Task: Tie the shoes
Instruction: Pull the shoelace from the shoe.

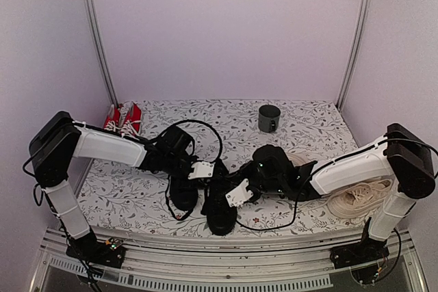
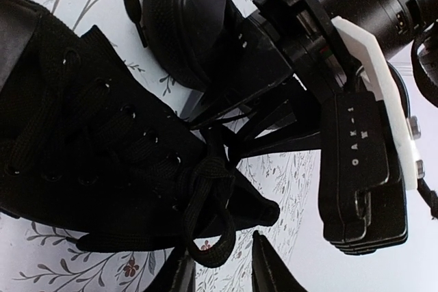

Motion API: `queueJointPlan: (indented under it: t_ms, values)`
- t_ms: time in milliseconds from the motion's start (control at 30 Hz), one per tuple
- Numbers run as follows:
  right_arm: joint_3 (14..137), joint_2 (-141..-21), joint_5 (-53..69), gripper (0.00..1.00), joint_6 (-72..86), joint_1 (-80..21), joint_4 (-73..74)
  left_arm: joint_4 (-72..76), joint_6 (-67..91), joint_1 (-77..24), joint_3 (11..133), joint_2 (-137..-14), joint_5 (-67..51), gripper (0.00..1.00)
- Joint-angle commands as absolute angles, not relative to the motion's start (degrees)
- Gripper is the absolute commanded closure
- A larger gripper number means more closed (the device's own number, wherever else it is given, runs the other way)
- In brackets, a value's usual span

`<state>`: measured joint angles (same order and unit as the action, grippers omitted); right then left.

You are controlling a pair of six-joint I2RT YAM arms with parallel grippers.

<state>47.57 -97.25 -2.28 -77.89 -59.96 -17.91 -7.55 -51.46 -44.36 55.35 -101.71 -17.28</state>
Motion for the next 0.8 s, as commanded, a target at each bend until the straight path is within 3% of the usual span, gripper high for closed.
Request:
queueJointPlan:
  t_ms: [0,200,300,433,633,767]
  values:
    - [47.6,-96.6,-1.5,0.76,-77.9,-60.5,-17.9,-7.4,-51.1,-45.2,56.1,-102.4,-18.4,0.65]
    - [46.5,-95.8,-1.9,0.77,-77.2,-60.9,-17.6,-13.5,-52.7,-45.1,57.0,-100.3,-19.9,0.45]
    - [46.3,-96.0,-2.3,0.78,-77.1,-61.0,-17.5,-18.4,-53.3,-44.1,58.0,-98.6,-20.3,0.40]
    - [45.9,-95.8,-2.5,0.80,-77.0,-61.1,-17.4,-19.8,-54.0,-41.6,58.8,-96.5,-21.4,0.41]
    - [45.7,-95.7,-2.6,0.80,-76.9,-61.2,-17.6,-15.9,-55.5,-40.7,60.6,-98.5,-21.1,0.52]
    - [45.7,-95.7,-2.8,0.80,-76.6,-61.2,-17.7,-15.2,-57.3,-40.8,61.5,-101.1,-20.1,0.50]
